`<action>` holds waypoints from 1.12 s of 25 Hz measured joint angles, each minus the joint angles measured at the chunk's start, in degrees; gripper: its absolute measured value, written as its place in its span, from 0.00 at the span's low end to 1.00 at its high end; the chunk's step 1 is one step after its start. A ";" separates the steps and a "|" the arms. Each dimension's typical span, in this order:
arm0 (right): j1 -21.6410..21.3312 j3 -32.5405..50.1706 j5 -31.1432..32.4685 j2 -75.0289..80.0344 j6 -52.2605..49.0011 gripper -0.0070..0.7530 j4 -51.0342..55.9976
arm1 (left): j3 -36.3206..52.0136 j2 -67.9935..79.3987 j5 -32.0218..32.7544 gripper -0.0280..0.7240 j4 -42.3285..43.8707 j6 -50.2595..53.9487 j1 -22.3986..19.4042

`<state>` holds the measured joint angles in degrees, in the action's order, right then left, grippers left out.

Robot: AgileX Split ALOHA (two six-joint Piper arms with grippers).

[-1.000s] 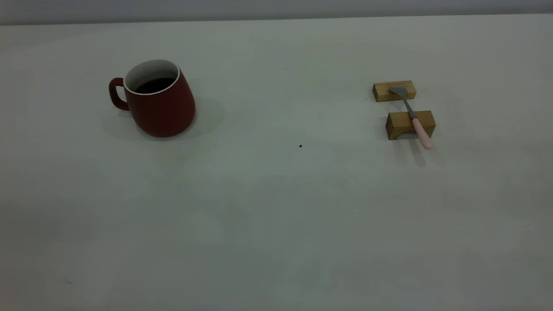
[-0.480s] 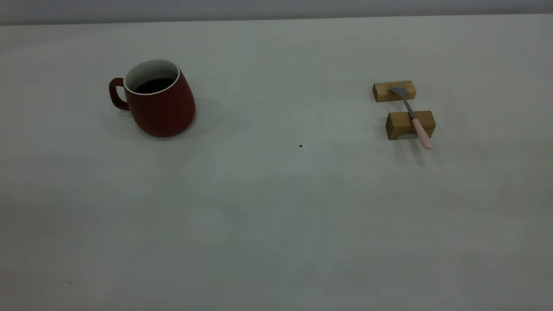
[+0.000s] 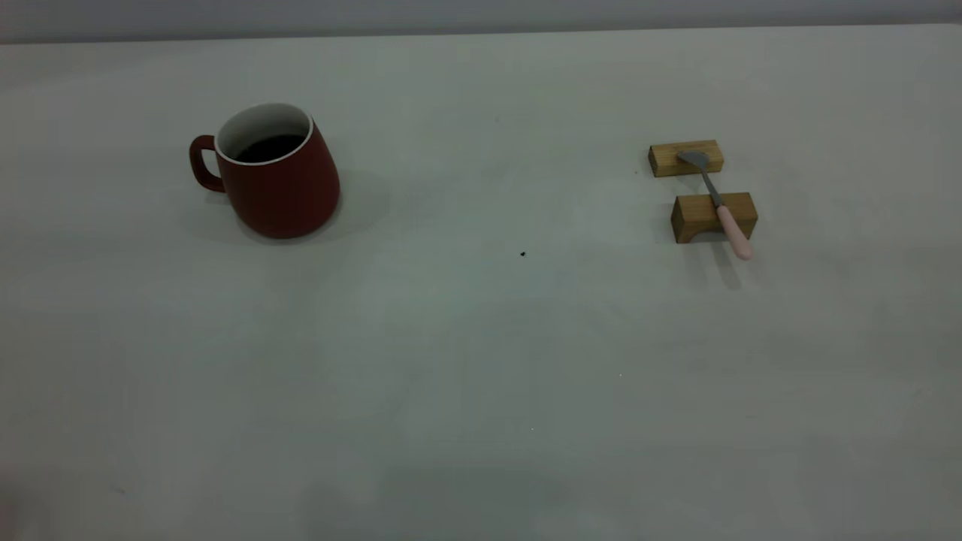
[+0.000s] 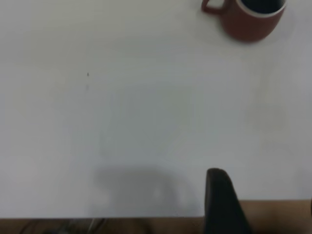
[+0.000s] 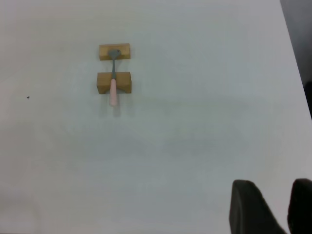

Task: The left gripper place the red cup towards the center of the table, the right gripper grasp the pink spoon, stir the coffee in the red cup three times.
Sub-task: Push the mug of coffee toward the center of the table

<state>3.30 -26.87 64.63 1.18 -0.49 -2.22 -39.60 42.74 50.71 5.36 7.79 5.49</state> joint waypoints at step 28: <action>0.00 0.00 0.00 0.00 0.00 0.32 0.00 | -46.12 82.40 -10.94 0.71 6.48 -46.05 0.00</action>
<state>3.30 -26.87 64.63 1.18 -0.48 -2.22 -85.73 125.14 39.77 11.84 -38.26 5.49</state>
